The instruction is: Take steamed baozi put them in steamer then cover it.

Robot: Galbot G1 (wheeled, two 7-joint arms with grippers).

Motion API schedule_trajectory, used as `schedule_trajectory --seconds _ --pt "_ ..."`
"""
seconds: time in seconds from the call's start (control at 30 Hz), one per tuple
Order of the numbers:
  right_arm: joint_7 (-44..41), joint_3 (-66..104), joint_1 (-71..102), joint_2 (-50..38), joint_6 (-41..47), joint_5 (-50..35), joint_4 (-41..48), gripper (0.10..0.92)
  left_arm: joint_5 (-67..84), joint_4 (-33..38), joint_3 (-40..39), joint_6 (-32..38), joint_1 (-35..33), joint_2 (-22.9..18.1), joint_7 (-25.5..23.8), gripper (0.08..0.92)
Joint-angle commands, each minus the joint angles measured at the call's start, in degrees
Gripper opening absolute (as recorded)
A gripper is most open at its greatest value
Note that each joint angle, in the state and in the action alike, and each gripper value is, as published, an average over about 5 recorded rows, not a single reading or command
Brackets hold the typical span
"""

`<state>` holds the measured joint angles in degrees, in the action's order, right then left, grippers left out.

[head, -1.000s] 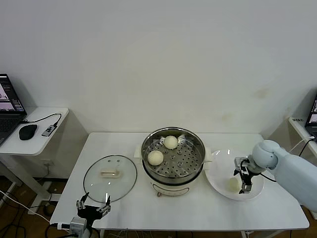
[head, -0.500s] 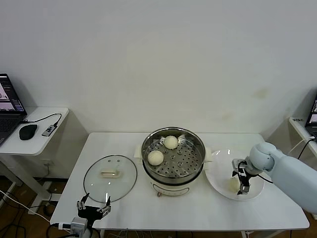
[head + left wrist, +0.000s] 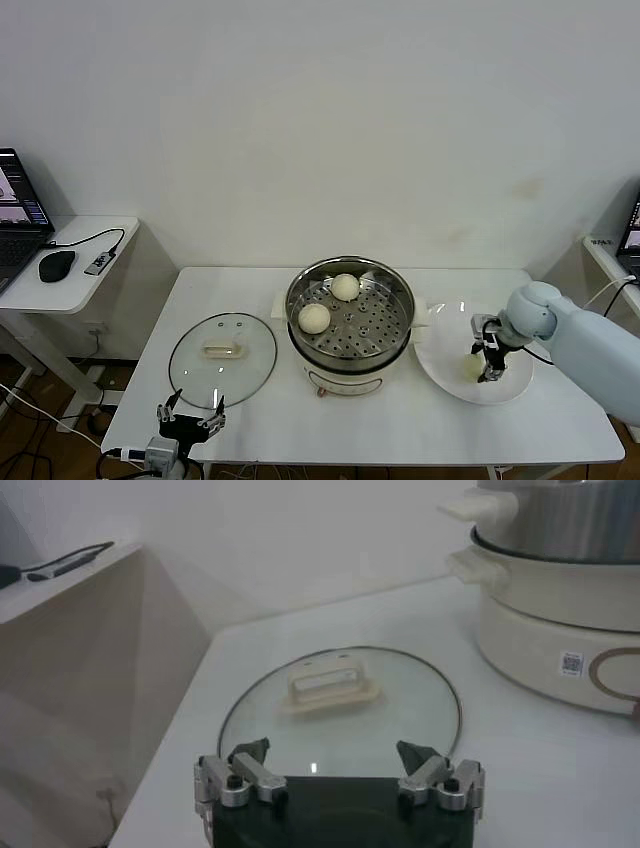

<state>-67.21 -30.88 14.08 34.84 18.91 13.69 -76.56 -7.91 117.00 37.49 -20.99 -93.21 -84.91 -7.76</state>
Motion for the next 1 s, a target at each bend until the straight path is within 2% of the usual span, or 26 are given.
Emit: schedule_trajectory --seconds 0.03,0.27,0.5,0.7,1.0 --pt "-1.0 -3.7 -6.6 -3.1 0.4 -4.0 -1.9 0.617 0.0 0.0 -0.3 0.0 0.3 0.0 0.0 0.823" --pt "-4.1 -13.9 -23.9 -5.3 0.8 -12.8 -3.9 0.612 -0.5 -0.1 -0.6 0.1 0.8 -0.2 0.5 0.823" --pt "-10.9 -19.2 -39.5 0.1 -3.1 -21.6 -0.6 0.611 -1.6 0.0 -0.4 0.3 0.7 -0.3 1.2 0.823" --pt "-14.9 -23.2 -47.0 10.0 -27.6 -29.0 9.7 0.611 -1.6 1.4 0.7 0.4 0.2 -0.3 1.5 0.823" --pt "-15.7 -22.6 -46.1 17.7 -44.9 -24.5 6.8 0.611 -2.4 4.7 1.6 0.6 -1.7 -1.5 1.8 0.823"
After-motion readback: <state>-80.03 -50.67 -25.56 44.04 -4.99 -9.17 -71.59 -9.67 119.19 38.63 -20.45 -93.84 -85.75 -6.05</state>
